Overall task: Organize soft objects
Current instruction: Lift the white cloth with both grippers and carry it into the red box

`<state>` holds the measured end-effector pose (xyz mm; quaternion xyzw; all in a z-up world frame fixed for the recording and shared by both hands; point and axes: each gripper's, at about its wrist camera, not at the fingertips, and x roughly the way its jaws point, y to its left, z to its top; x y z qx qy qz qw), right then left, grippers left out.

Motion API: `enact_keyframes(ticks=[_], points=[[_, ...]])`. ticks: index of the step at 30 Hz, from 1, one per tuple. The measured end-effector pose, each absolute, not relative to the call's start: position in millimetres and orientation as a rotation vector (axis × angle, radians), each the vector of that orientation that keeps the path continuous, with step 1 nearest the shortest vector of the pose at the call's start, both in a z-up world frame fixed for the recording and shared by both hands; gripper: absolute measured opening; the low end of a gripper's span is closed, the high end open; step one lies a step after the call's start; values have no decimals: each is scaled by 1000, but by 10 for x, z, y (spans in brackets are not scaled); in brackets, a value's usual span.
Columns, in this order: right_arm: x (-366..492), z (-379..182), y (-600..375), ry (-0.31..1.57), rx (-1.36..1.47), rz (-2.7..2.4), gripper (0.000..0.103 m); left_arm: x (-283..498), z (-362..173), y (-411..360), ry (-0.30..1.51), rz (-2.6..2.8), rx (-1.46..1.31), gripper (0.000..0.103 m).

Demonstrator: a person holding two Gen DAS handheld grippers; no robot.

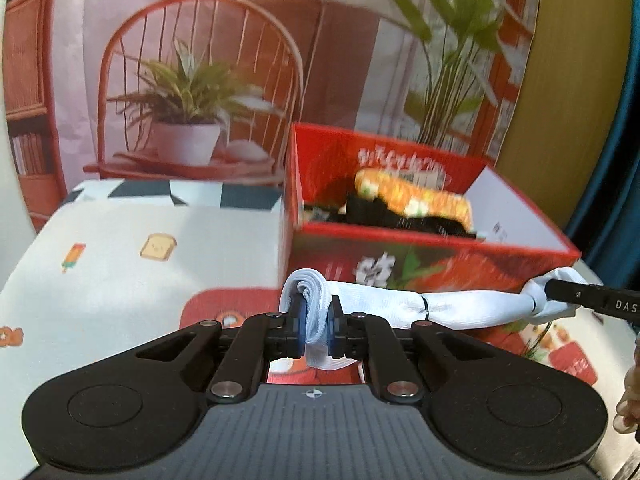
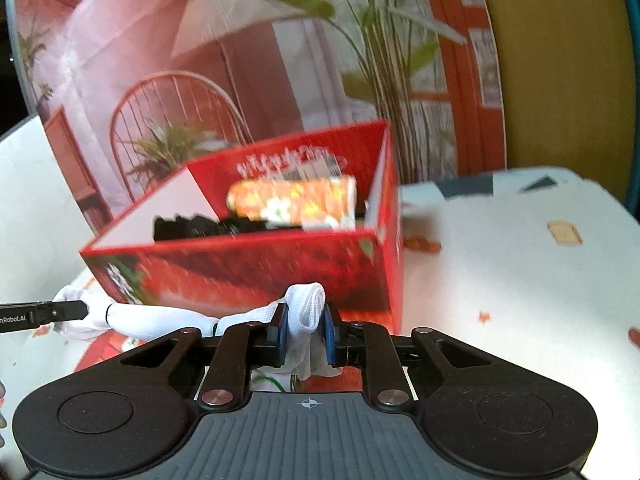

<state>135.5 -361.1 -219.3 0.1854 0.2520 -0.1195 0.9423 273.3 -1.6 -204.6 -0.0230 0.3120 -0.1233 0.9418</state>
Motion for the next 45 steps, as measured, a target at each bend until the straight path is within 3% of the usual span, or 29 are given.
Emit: enact_keyframes(ticks=[26, 45], points=[[1578, -1329, -3886, 356, 309, -246, 15, 2988, -1278, -316, 484, -277, 71, 10], [2394, -1716, -3873, 669, 150, -198, 12, 3625, -1697, -600, 722, -349, 219, 10]])
